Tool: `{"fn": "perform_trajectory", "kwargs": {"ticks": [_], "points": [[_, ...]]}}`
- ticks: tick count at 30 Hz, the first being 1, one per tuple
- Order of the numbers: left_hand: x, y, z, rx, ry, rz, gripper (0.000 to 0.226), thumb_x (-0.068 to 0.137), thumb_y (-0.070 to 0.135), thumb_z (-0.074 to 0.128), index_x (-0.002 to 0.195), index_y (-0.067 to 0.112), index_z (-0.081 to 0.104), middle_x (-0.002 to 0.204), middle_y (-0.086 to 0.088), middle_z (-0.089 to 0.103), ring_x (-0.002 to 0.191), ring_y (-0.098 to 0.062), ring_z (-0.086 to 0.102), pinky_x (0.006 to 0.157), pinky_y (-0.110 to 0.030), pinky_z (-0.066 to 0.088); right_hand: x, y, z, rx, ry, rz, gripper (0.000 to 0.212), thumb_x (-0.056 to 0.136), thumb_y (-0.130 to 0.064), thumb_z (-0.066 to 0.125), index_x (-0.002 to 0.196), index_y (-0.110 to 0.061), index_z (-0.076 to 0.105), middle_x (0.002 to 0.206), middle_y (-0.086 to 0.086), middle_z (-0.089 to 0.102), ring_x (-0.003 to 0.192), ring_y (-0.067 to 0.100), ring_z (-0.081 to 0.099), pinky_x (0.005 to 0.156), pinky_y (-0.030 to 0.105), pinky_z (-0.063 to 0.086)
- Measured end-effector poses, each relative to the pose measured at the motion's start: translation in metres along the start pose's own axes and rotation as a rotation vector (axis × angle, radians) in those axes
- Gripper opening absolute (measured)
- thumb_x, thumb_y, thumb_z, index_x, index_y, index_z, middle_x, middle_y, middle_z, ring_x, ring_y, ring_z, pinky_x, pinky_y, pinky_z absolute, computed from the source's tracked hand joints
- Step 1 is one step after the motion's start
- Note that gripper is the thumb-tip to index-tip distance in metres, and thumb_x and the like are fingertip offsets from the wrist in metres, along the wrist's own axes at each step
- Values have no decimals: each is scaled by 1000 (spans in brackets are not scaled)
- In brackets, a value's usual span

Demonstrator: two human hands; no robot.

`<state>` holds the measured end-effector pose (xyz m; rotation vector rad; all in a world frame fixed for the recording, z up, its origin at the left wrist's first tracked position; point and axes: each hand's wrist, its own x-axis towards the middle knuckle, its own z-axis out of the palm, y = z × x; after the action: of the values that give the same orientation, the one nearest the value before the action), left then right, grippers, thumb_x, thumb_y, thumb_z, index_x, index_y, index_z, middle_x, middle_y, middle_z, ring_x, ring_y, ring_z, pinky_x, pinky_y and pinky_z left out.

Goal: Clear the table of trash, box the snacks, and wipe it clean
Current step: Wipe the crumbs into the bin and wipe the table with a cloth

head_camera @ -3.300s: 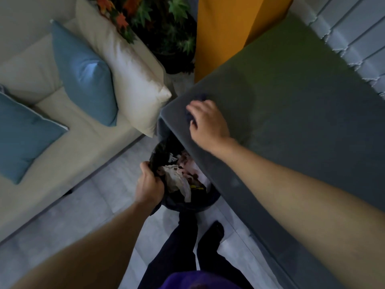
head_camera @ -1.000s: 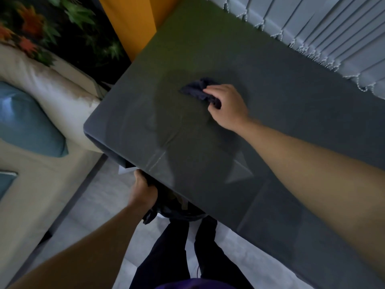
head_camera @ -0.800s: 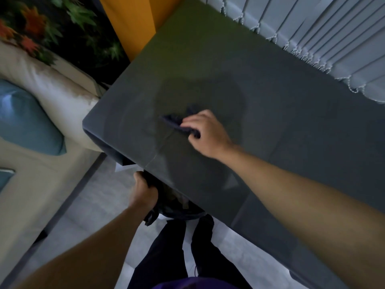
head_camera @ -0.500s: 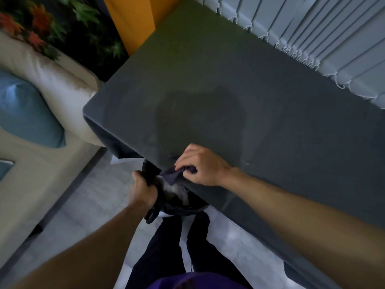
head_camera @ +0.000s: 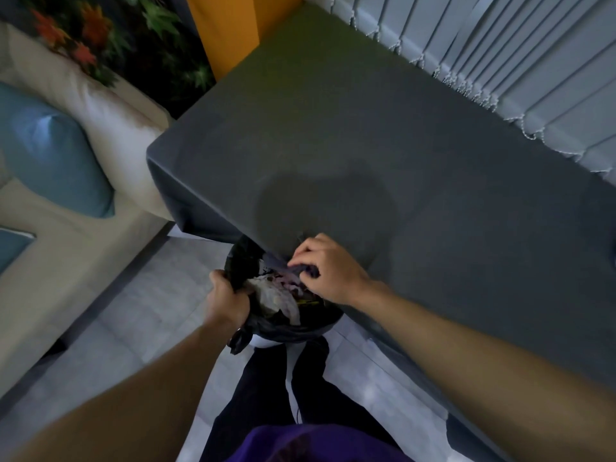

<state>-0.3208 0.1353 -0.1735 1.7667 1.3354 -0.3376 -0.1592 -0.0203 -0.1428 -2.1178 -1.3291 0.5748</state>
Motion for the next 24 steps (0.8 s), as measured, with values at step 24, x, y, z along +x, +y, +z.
{"fn": "perform_trajectory", "kwargs": {"ticks": [24], "points": [[-24,-18,-13,187,188,90,50,93,17,40,137,30,21,100,-21,62,82,-41,60,74,-51,53,29,-2,3,-109,381,490,32,85,-7,56,110,-17,74,113,-2,65,106,24,50,92,25,41]]}}
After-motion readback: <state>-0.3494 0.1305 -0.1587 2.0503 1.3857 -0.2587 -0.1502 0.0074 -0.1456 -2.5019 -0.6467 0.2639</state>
